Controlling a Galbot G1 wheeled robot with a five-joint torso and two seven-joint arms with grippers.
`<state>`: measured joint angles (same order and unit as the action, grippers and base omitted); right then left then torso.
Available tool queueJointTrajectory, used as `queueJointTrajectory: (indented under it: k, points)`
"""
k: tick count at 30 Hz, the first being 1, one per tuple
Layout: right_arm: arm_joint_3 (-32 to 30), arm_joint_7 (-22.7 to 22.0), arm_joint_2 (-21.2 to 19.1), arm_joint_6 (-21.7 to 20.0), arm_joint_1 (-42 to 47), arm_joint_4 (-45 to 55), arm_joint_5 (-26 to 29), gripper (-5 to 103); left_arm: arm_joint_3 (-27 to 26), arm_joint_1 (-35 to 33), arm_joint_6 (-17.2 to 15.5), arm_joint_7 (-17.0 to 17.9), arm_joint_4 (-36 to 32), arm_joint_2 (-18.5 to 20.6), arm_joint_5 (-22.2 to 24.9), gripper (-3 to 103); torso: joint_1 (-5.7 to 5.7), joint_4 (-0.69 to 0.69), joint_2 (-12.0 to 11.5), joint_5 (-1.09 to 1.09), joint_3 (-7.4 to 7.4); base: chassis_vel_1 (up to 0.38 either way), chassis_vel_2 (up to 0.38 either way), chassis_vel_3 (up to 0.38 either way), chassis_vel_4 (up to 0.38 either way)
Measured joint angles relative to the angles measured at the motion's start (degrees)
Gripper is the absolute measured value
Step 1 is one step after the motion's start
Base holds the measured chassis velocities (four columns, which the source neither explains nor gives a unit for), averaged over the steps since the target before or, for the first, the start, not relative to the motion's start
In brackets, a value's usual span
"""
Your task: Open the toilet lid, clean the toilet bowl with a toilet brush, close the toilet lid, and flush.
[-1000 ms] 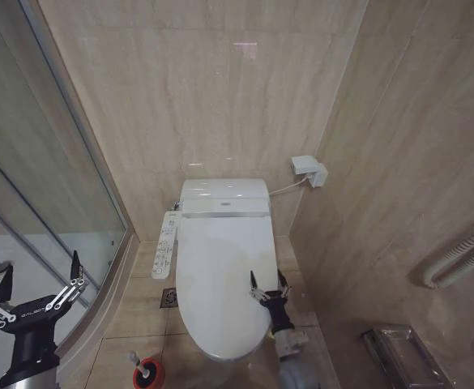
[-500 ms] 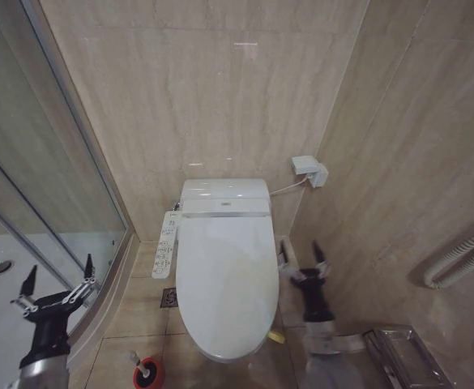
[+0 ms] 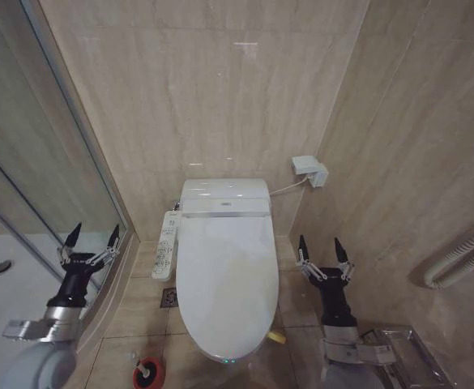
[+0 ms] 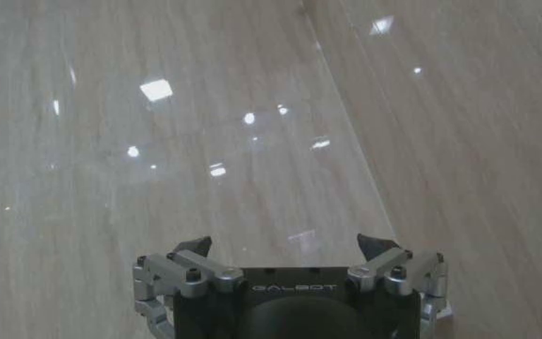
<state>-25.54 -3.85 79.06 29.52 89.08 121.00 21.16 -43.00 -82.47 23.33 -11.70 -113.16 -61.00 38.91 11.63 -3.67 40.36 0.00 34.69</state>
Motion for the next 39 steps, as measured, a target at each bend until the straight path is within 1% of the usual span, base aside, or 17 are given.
queueJointTrajectory:
  k: [2,4,6,11,17,20,23,24,26,27,29,31,32,35,36,38,39]
  points:
    - [0.17,0.14,0.10,0.02,-0.06,-0.40,-0.07,100,-0.51,0.08,0.13,-1.00,0.29,0.26,0.46,100,0.00,0.00,0.00,-0.01,0.00,0.000,0.000,0.000,0.000]
    - [0.16,0.46,0.06,0.25,-0.15,-0.68,0.00,100,-0.82,-0.02,0.14,-1.27,0.29,0.12,0.68,100,0.00,0.00,0.00,0.00,0.00,0.000,0.000,0.000,0.000]
    - [-0.04,0.78,-0.38,0.75,0.01,-0.57,0.96,100,-0.96,-0.47,0.14,-1.46,-0.12,-0.89,0.61,100,0.00,0.01,0.00,-0.01,0.00,0.000,0.000,0.000,0.000]
    - [-0.82,0.37,-1.64,0.14,0.41,1.69,1.46,100,-0.84,-1.73,-0.05,-1.13,-1.87,-2.81,-1.11,100,-0.01,0.01,0.00,-0.01,-0.01,-0.020,0.007,0.019,-0.007]
    - [-1.93,0.33,-2.33,-1.26,-0.12,3.99,1.30,100,-1.15,-2.68,-0.74,-0.47,-2.94,-3.09,-2.15,100,-0.03,0.01,0.01,0.00,-0.01,-0.094,0.060,0.106,-0.065]
    - [-2.49,0.37,-2.10,-1.60,-0.21,4.52,0.32,100,-1.16,-2.59,-0.77,-0.25,-2.56,-2.76,-2.69,100,-0.01,-0.02,0.01,-0.01,-0.01,-0.177,0.114,0.209,-0.119]
    - [-2.73,0.23,-1.70,-1.70,-0.28,4.30,-0.85,100,-0.92,-2.20,-0.77,0.20,-1.77,-2.52,-2.96,100,-0.01,0.01,0.01,0.02,-0.01,-0.230,0.184,0.220,-0.191]
    - [-2.58,-0.02,-1.56,-1.83,-0.17,4.28,-1.10,100,-0.77,-2.06,-0.77,0.29,-1.48,-2.50,-3.01,100,0.01,0.00,0.00,-0.02,0.01,-0.240,0.186,0.254,-0.211]
    - [-2.33,-0.18,-1.46,-1.99,-0.07,4.34,-1.17,100,-0.70,-1.97,-0.77,0.31,-1.32,-2.50,-3.03,100,0.02,0.01,-0.01,-0.02,0.01,-0.194,0.206,0.254,-0.211]
    - [-2.06,-0.39,-1.16,-2.18,-0.02,4.35,-1.36,100,-0.57,-1.81,-0.75,0.35,-1.01,-2.48,-3.05,100,0.04,0.02,-0.01,0.02,0.01,-0.194,0.175,0.195,-0.213]
    - [-1.64,-0.45,-0.66,-2.21,-0.17,3.93,-1.87,100,-0.15,-1.30,-0.71,0.36,-0.25,-2.26,-3.12,100,0.07,-0.04,-0.02,-0.03,0.03,-0.140,0.139,0.115,-0.140]
    - [-1.38,-0.44,-0.43,-2.21,-0.41,3.54,-1.96,100,0.15,-0.88,-0.69,0.41,0.29,-1.97,-3.12,100,0.06,-0.02,-0.02,-0.01,0.02,-0.088,0.103,0.002,-0.078]
    - [-1.22,-0.41,-0.19,-2.23,-0.67,3.13,-2.00,100,0.45,-0.33,-0.68,0.68,0.99,-1.52,-3.12,100,0.04,0.05,-0.02,0.00,0.02,-0.017,0.074,0.002,0.002]
    - [-1.05,-0.24,0.42,-2.24,-1.07,2.22,-2.13,100,1.30,1.04,-0.67,1.43,2.72,-0.59,-3.18,100,0.00,0.02,-0.01,-0.01,0.00,0.023,0.000,-0.023,0.047]
    - [-0.91,-0.19,0.67,-2.23,-1.27,1.70,-2.28,100,1.96,1.98,-0.68,1.67,4.00,0.07,-3.19,100,-0.03,0.03,0.00,-0.01,-0.01,0.047,-0.051,-0.034,0.051]
    - [-0.72,-0.15,1.04,-2.20,-1.76,0.60,-2.46,100,4.26,4.65,-0.27,1.80,7.69,2.25,-3.19,100,-0.04,0.00,0.01,-0.01,-0.02,0.052,-0.076,-0.049,0.048]
    - [-0.72,-0.15,1.04,-2.20,-1.76,0.60,-2.46,100,4.26,4.65,-0.27,1.80,7.69,2.25,-3.19,100,-0.04,0.00,0.01,-0.01,-0.02,0.052,-0.064,-0.061,0.045]
